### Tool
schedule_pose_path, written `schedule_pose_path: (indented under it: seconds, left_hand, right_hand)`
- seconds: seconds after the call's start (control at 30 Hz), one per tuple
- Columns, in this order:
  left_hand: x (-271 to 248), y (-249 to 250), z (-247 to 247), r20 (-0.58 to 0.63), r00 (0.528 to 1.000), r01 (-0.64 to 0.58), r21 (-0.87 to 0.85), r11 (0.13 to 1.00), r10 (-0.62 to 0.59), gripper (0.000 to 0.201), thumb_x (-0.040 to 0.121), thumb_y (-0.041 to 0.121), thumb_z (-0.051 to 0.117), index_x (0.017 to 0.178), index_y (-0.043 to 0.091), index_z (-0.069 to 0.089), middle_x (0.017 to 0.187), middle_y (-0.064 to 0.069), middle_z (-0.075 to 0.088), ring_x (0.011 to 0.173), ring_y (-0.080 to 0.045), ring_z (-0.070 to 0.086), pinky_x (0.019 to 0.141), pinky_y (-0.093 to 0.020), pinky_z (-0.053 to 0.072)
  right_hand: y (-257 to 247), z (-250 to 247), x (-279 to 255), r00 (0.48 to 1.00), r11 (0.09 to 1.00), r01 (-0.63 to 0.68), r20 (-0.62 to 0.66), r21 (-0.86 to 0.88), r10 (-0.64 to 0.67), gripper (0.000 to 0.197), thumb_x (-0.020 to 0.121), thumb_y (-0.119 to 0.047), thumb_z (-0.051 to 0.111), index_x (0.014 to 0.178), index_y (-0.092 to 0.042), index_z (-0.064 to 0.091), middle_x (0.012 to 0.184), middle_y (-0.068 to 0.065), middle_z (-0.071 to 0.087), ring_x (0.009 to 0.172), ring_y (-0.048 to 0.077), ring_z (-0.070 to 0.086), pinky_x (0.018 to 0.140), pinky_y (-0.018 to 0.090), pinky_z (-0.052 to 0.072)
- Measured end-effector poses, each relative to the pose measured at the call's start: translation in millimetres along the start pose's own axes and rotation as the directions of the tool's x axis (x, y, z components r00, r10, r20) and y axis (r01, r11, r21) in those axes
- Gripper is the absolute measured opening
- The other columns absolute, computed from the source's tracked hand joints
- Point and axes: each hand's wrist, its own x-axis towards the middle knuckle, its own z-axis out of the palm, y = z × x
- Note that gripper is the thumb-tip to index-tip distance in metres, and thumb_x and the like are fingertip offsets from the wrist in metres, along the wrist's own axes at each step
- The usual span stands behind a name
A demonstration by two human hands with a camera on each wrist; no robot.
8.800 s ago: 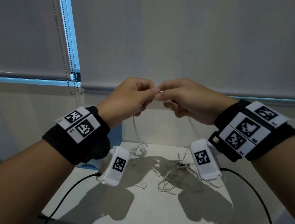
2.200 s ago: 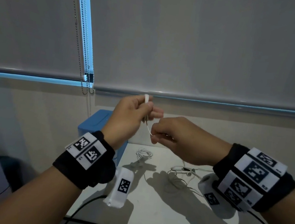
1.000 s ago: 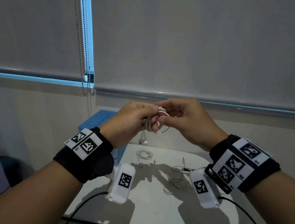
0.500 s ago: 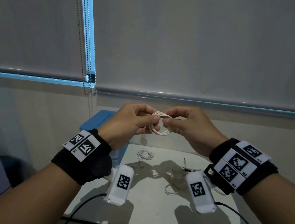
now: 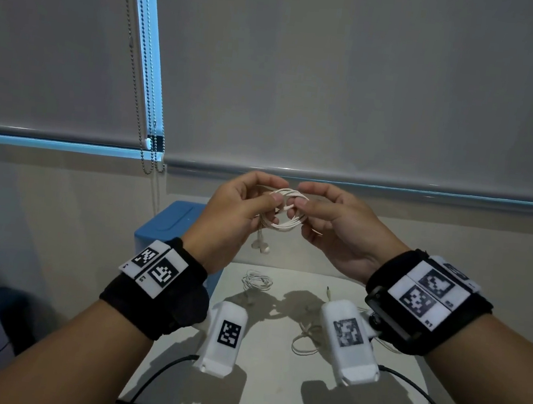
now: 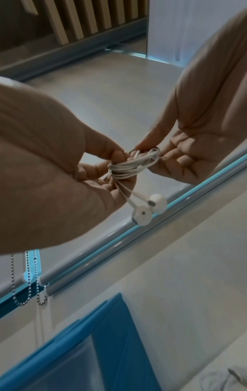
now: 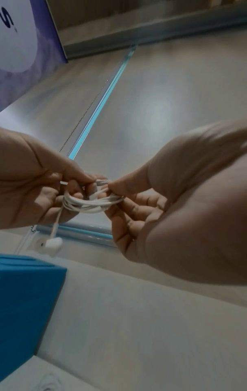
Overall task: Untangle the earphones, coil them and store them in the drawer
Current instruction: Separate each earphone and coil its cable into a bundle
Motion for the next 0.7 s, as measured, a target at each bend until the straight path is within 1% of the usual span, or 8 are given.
schedule_pose_path:
  seconds: [0.1, 0.23, 0.37, 0.43, 0.53, 0.6, 0.63, 0.7]
  left_hand:
    - [2.0, 1.7, -0.6, 0.008, 1.000, -0.013, -0.001, 1.000, 0.013, 0.019, 0.097, -0.001, 0.061, 0.114, 0.004, 0.067, 0.100, -0.011, 0.069, 0.078, -0.014, 0.062, 0.074, -0.025, 0.055]
    - [5.3, 3.9, -3.5, 0.031, 1.000, 0.002, -0.027, 1.000, -0.001, 0.020, 0.096, -0.001, 0.061, 0.114, 0.002, 0.068, 0.089, -0.006, 0.068, 0.069, -0.009, 0.062, 0.069, -0.022, 0.056]
    - [5.9, 6.3, -4.8, 0.071, 0.997, 0.017, -0.056, 0.998, -0.013, 0.023, 0.097, 0.000, 0.061, 0.119, 0.001, 0.066, 0.096, -0.010, 0.068, 0.070, -0.009, 0.064, 0.073, -0.023, 0.058]
    - [6.4, 7.1, -5.2, 0.076, 0.997, 0.019, -0.051, 0.999, -0.015, 0.022, 0.096, 0.001, 0.061, 0.118, 0.002, 0.066, 0.096, -0.009, 0.069, 0.071, -0.008, 0.065, 0.073, -0.024, 0.058]
    - [8.0, 8.6, -6.6, 0.079, 0.997, 0.026, -0.028, 0.999, -0.024, 0.023, 0.097, 0.002, 0.061, 0.119, 0.001, 0.066, 0.092, -0.006, 0.070, 0.072, -0.009, 0.063, 0.074, -0.024, 0.057]
    - [7.7, 9.1, -7.6, 0.076, 0.997, 0.036, -0.019, 0.999, -0.034, 0.020, 0.097, 0.001, 0.061, 0.116, 0.002, 0.067, 0.091, -0.005, 0.072, 0.072, -0.009, 0.063, 0.074, -0.023, 0.056]
    - [7.0, 9.4, -7.3, 0.073, 0.997, 0.040, -0.011, 0.999, -0.039, 0.019, 0.097, 0.001, 0.061, 0.115, 0.002, 0.068, 0.090, -0.006, 0.072, 0.072, -0.010, 0.063, 0.073, -0.023, 0.056]
    - [4.6, 8.9, -5.0, 0.064, 0.997, 0.032, 0.042, 0.999, -0.034, 0.018, 0.097, 0.000, 0.062, 0.113, 0.001, 0.069, 0.090, -0.007, 0.072, 0.072, -0.013, 0.063, 0.073, -0.024, 0.057]
  right_hand:
    - [0.3, -0.1, -1.3, 1.000, 0.996, 0.012, -0.002, 0.086, -0.012, 0.028, 0.093, 0.001, 0.065, 0.112, -0.018, 0.058, 0.081, 0.005, 0.073, 0.067, 0.011, 0.067, 0.070, 0.026, 0.044]
    - [2.3, -1.1, -3.5, 1.000, 0.981, 0.011, 0.001, 0.194, -0.011, 0.033, 0.093, 0.003, 0.063, 0.117, -0.018, 0.053, 0.080, 0.004, 0.074, 0.063, 0.010, 0.067, 0.070, 0.026, 0.044]
    - [3.1, -1.3, -4.5, 0.998, 0.963, 0.057, -0.015, 0.263, -0.055, 0.037, 0.094, 0.006, 0.062, 0.119, -0.017, 0.049, 0.081, 0.008, 0.073, 0.065, 0.013, 0.066, 0.069, 0.025, 0.048]
    - [3.5, -1.1, -4.8, 0.998, 0.958, 0.067, -0.022, 0.277, -0.063, 0.037, 0.094, 0.006, 0.061, 0.118, -0.017, 0.048, 0.080, 0.008, 0.073, 0.066, 0.014, 0.066, 0.070, 0.026, 0.048]
    - [2.6, -2.6, -6.7, 0.999, 0.942, 0.023, 0.021, 0.335, -0.032, 0.034, 0.094, 0.006, 0.058, 0.115, -0.018, 0.047, 0.082, 0.009, 0.071, 0.068, 0.016, 0.065, 0.070, 0.028, 0.048]
    - [2.3, -4.0, -8.3, 0.997, 0.955, -0.013, 0.070, 0.298, -0.008, 0.033, 0.094, 0.005, 0.057, 0.116, -0.018, 0.048, 0.081, 0.008, 0.068, 0.071, 0.017, 0.063, 0.071, 0.030, 0.045]
    - [2.3, -5.0, -8.2, 0.997, 0.973, -0.013, 0.083, 0.231, -0.007, 0.035, 0.092, 0.005, 0.058, 0.117, -0.018, 0.048, 0.081, 0.007, 0.066, 0.073, 0.017, 0.062, 0.072, 0.032, 0.043]
    - [3.4, -6.4, -7.8, 0.995, 0.999, 0.035, 0.095, -0.010, -0.034, 0.042, 0.088, 0.008, 0.061, 0.118, -0.019, 0.050, 0.083, 0.006, 0.063, 0.077, 0.017, 0.060, 0.074, 0.034, 0.042]
